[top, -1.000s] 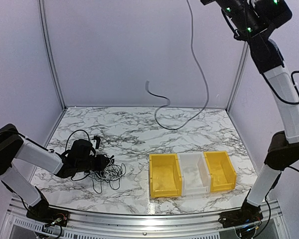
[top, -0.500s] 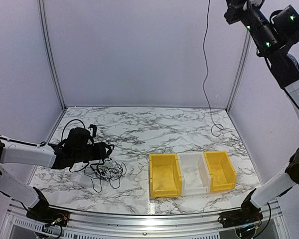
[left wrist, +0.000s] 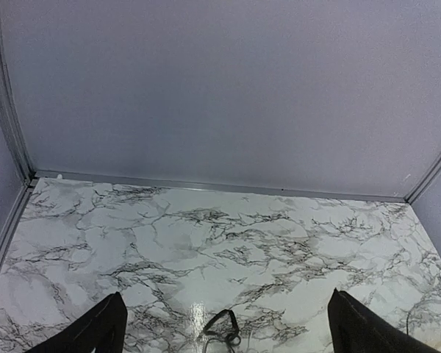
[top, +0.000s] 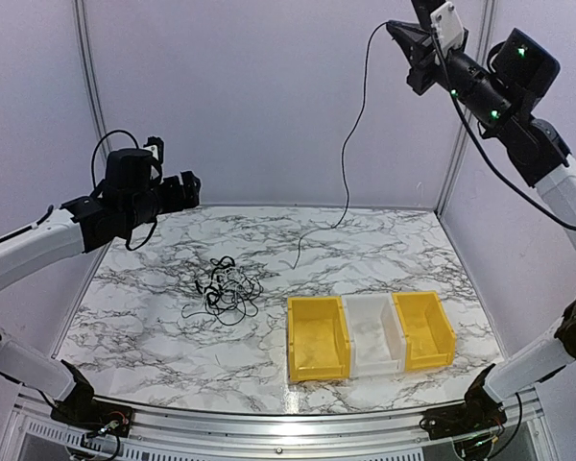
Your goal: Untangle the cables
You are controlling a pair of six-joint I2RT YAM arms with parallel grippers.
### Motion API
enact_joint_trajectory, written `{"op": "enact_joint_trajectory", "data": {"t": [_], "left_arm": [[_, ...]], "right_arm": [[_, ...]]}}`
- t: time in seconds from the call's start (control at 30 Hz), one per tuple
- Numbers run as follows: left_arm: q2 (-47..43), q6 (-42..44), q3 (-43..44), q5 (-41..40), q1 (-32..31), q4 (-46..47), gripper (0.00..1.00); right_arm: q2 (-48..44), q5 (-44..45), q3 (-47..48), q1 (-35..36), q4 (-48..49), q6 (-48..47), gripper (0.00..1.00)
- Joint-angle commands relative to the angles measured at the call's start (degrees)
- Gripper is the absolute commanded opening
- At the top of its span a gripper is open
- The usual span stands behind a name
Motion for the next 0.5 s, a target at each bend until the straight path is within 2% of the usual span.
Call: {"op": "enact_joint_trajectory", "data": {"t": [0.0,0.23,0.47], "left_arm": [[0.3,3.58,3.24,-3.35,0.1,-7.33,0.99],[1.04,-0.44,1.34,0.24,0.1,-6.94,0.99],[1.87,-5.14,0.22,-10.76,0.26,-6.96,0.99]], "right_arm": [[0.81,-3.82,1.79,1.09,-2.1,2.84,0.0],[-0.12,-4.99,1.25,6.34,-5.88,2.83,0.0],[-2.3,-6.31,-2.48,7.94,-10.21,7.59,0.0]]}}
